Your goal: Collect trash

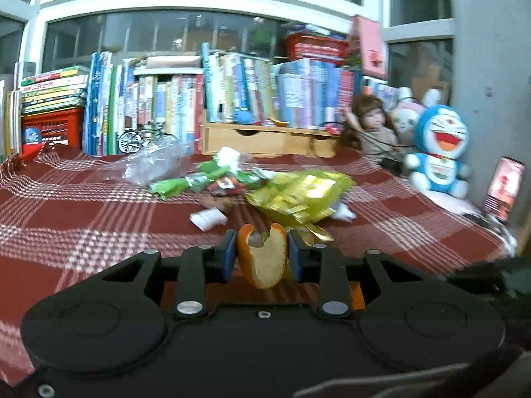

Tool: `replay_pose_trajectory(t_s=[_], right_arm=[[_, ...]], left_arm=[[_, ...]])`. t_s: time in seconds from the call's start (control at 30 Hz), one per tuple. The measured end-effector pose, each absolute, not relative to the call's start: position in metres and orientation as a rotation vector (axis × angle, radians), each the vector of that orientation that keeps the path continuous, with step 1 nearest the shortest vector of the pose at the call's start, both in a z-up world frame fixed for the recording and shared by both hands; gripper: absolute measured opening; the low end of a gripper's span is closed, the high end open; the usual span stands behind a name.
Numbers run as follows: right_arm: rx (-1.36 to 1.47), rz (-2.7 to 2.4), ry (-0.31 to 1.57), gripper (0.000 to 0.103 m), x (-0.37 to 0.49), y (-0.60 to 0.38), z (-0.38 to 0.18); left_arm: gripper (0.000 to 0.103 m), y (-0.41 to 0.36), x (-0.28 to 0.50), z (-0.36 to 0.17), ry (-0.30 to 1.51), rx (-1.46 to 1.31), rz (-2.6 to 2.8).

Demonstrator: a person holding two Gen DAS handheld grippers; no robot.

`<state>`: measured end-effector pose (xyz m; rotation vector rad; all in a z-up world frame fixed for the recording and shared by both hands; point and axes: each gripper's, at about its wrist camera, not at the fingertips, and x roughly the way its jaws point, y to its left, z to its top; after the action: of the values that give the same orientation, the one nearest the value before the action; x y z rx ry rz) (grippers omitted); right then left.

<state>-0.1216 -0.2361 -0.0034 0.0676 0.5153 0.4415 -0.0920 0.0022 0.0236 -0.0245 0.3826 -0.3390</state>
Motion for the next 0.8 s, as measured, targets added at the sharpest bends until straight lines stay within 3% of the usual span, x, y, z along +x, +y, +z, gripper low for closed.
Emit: replay_pose_trajectory(t_s=[0.07, 0.23, 0.57, 0.63, 0.7, 0.8], right_arm=[[0.074, 0.435, 0.514, 0.031, -0.115, -0.233, -0.003], [0.073, 0.436, 0.519, 0.031, -0.102, -0.225, -0.004], [0.066, 0.469, 0.532, 0.031, -0.08, -0.196, -0.007], [0.067, 0.469, 0.534, 0.031, -0.08, -0.197, -0.008], [0.067, 0.466, 0.534, 0.031, -0.083, -0.199, -0.007], [0.048, 0.452, 0.528, 0.031, -0.087, -0.202, -0.005]], left_arm=[[0.031, 0.005, -0.067, 0.025, 0.416, -0.082, -0.337], [0.043, 0.02, -0.036, 0.027, 0.45, -0.175, -0.342], [0.057, 0.049, -0.033, 0.014, 0.456, -0.18, -0.266], [0.067, 0.052, -0.038, 0.01, 0.468, -0.171, -0.262], [0.09, 0.051, -0.049, 0.006, 0.453, -0.156, -0.263], [0.097, 0.047, -0.067, -0.002, 0.407, -0.119, -0.278]])
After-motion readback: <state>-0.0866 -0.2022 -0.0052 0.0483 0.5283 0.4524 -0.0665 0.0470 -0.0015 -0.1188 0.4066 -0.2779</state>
